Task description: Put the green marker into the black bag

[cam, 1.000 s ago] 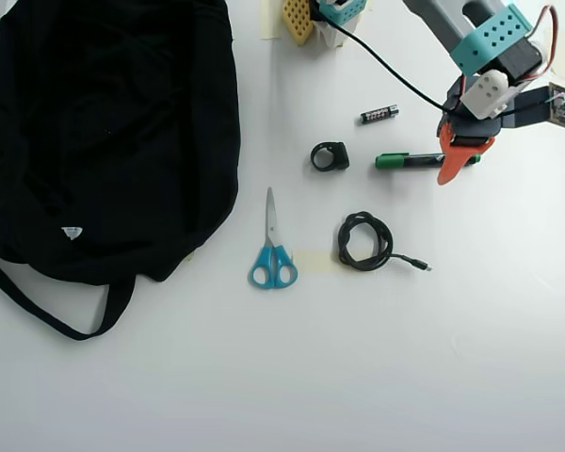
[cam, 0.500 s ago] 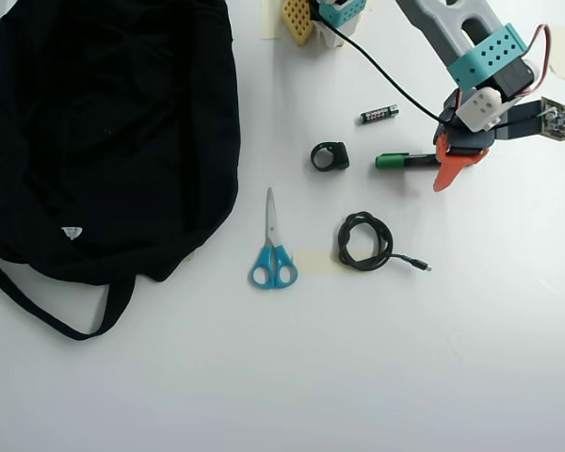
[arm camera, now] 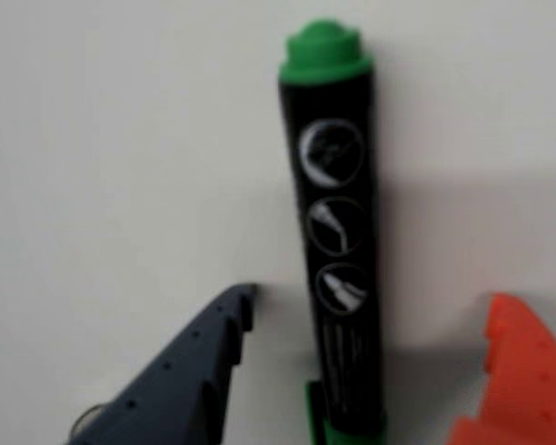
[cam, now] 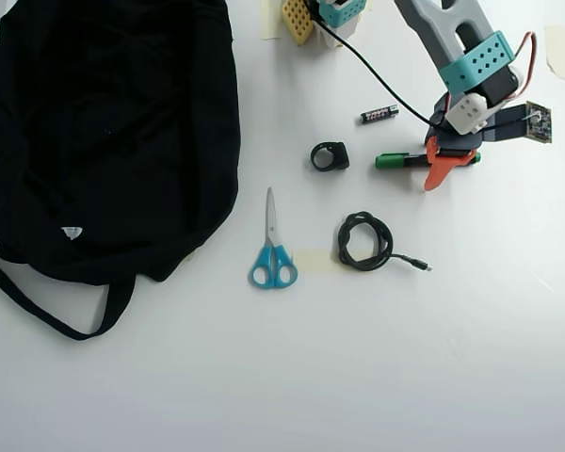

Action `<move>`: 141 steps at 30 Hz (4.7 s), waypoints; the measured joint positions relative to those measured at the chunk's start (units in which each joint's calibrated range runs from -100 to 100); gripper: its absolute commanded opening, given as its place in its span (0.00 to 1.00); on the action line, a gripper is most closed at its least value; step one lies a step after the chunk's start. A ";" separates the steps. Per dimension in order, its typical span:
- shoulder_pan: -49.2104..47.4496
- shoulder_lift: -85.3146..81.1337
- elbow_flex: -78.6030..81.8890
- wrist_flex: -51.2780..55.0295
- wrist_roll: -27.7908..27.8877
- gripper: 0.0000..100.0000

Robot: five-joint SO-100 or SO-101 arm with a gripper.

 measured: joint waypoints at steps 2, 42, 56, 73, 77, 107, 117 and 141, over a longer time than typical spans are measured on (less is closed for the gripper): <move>0.00 -0.17 0.55 -0.43 0.00 0.32; 0.07 -0.75 2.44 -1.37 -0.05 0.02; 0.07 -1.16 2.75 -1.80 -0.05 0.02; 0.07 -1.66 -8.41 9.62 -0.88 0.02; 0.07 -4.48 -8.96 9.88 -0.88 0.02; 7.79 -33.29 -9.20 21.30 -10.01 0.02; 15.06 -48.57 -9.20 27.91 -14.95 0.02; 45.48 -63.26 14.39 16.06 -19.73 0.02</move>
